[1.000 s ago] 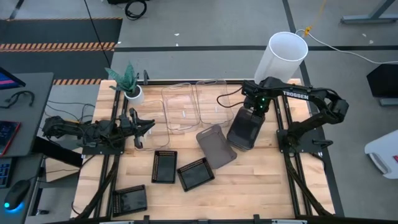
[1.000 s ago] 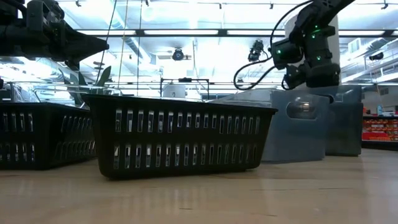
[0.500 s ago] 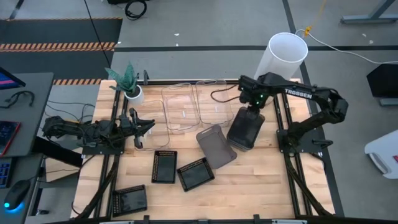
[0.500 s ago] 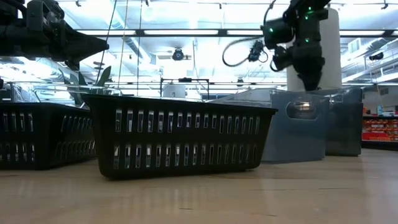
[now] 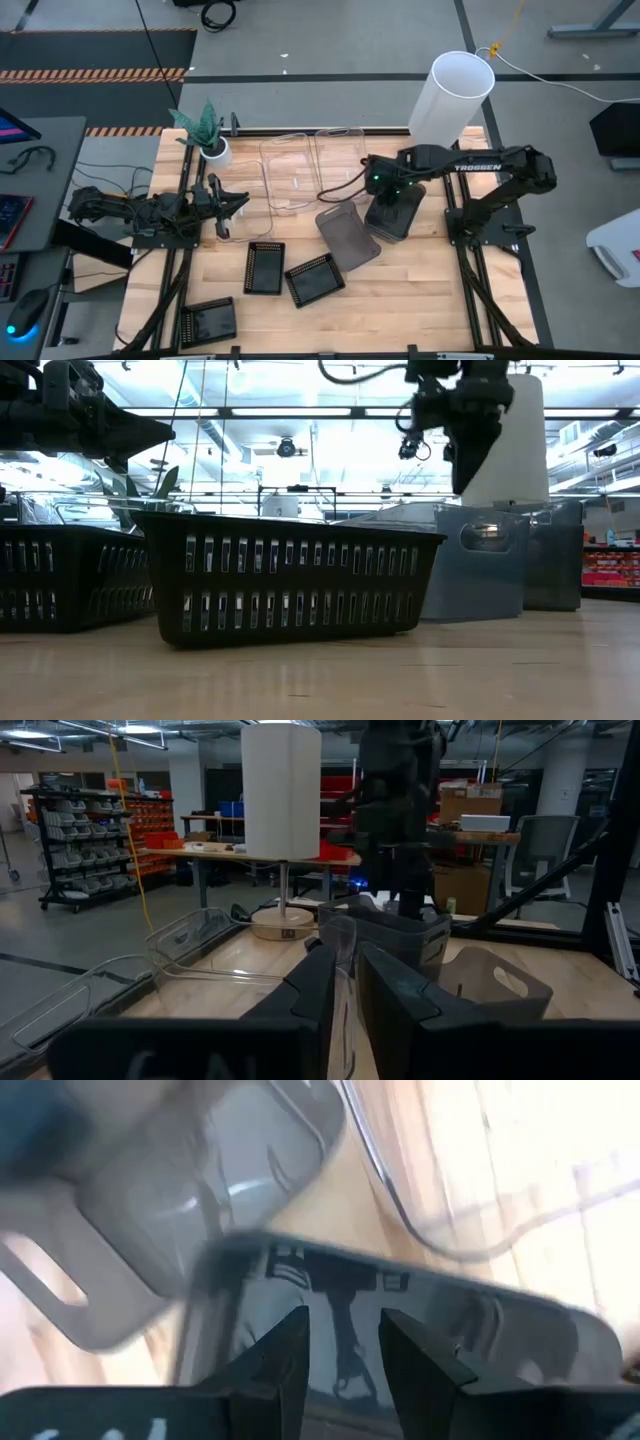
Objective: Stack baskets by color
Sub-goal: Stack the left black bin on the black bins
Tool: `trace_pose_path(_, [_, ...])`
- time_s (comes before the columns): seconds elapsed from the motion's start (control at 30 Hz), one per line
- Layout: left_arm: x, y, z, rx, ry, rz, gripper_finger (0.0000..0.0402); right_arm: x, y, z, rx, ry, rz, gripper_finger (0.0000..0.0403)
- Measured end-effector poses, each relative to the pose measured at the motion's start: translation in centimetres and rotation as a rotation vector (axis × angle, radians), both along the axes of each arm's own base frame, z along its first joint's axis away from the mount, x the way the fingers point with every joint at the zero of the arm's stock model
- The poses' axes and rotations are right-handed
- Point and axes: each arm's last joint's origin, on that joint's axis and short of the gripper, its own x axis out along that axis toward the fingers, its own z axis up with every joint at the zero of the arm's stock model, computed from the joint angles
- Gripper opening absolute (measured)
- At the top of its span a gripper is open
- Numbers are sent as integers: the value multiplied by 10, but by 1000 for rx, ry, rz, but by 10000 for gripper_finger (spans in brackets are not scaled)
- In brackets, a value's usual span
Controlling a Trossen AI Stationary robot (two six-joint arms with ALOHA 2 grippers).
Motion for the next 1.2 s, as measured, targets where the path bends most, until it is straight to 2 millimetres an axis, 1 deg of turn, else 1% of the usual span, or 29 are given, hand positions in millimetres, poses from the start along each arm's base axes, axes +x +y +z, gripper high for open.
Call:
trace_pose_path(0.13, [0, 0, 0, 0, 0, 0, 51, 21, 14, 6, 5, -6, 27, 128])
trace_pose_path(0.23, [0, 0, 0, 0, 0, 0, 53, 39, 27, 5, 1, 31, 71, 128])
trace_pose_path(0.43, [0, 0, 0, 0, 1, 0, 59, 74, 63, 0, 10, 95, 218, 129])
trace_pose_path(0.6, [0, 0, 0, 0, 0, 0, 54, 95, 92, -4, 33, 110, 316, 135])
trace_pose_path(0.73, [0, 0, 0, 0, 0, 0, 51, 106, 113, -11, 39, 140, 372, 146])
trace_pose_path(0.9, [0, 0, 0, 0, 0, 0, 55, 111, 136, -32, 15, 199, 416, 155])
trace_pose_path(1.0, [0, 0, 0, 0, 0, 0, 59, 112, 148, -42, 18, 228, 408, 156])
trace_pose_path(1.1, [0, 0, 0, 0, 0, 0, 58, 109, 159, -44, -9, 226, 415, 155])
trace_pose_path(1.2, [0, 0, 0, 0, 0, 0, 55, 106, 168, -40, -30, 203, 406, 155])
